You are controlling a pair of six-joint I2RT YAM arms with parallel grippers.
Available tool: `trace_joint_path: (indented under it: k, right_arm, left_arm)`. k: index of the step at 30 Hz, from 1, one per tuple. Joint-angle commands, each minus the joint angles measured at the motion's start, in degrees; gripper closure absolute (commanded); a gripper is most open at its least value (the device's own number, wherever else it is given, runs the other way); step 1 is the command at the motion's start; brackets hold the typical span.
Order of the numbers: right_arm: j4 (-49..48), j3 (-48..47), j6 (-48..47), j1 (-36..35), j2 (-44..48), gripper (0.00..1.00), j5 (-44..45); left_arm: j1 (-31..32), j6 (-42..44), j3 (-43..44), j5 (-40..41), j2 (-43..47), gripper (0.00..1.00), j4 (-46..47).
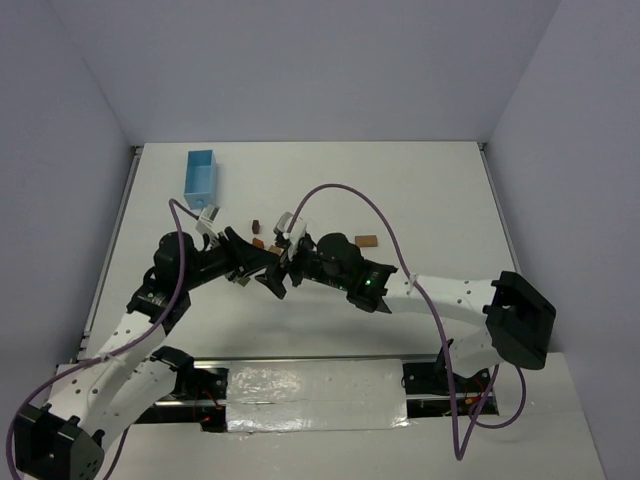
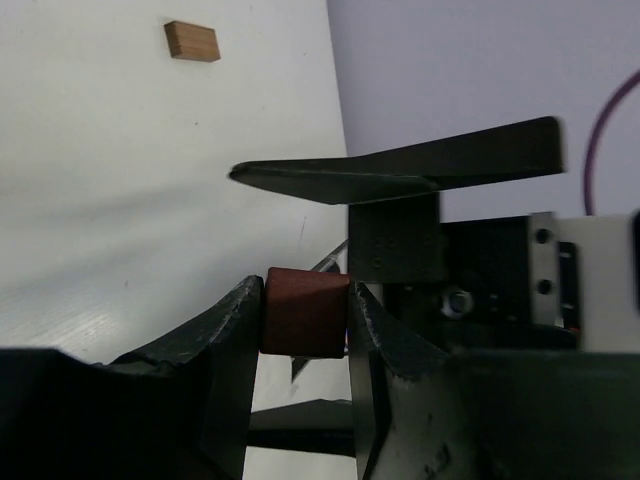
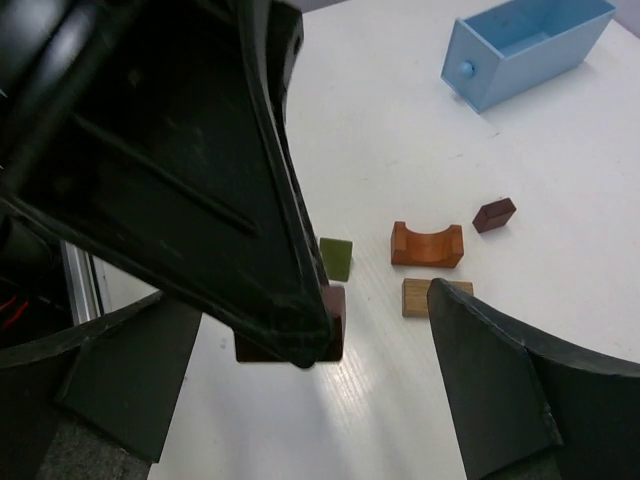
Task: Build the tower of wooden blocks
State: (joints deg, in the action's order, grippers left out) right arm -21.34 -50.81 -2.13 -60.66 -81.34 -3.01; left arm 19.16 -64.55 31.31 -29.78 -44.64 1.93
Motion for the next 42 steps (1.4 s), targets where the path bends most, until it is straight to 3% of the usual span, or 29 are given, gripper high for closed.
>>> trace_joint_path:
  k: [1,6,9,10,12,18,34,42]
  right_arm:
    - [-7.9,3.0,1.4,-0.4,2.1,0.00,-0.2]
    - [-19.2,10.7,4.5,-0.4,6.2,0.01,-1.3]
    - [-31.1,17.3,6.9,-0.5,9.1,0.11,-4.1]
    - [-37.4,20.3,7.2,-0.4,9.8,0.18,-5.2]
    - [-42.8,22.5,8.2,-0.3,10.1,0.22,-5.2]
    - [-44.8,20.8,8.5,-0.5,10.3,0.25,-5.3]
    - [-45.8,16.5,-1.6,-1.7,4.3,0.30,-4.8]
    - [-45.8,16.0,-2.1,-1.6,4.0,0.56,-5.1]
  left_arm:
    - [0.2,-4.5,-0.9,-0.5,3.2,0.93,5.7]
    - [0.2,-7.2,-0.6,2.3,6.4,0.94,3.0]
    - [0.3,-11.4,-2.3,2.6,8.2,0.95,5.4]
    - [0.3,-13.5,-2.7,2.4,8.9,0.99,6.1]
    - [0.4,-15.2,-3.4,2.4,9.3,1.00,7.4]
    - [0.5,-18.7,-3.9,2.4,10.7,1.00,8.3]
    - [0.7,-20.7,-3.7,1.2,11.9,1.00,8.4]
    - [0.8,-21.1,-4.0,1.0,12.1,1.00,8.6]
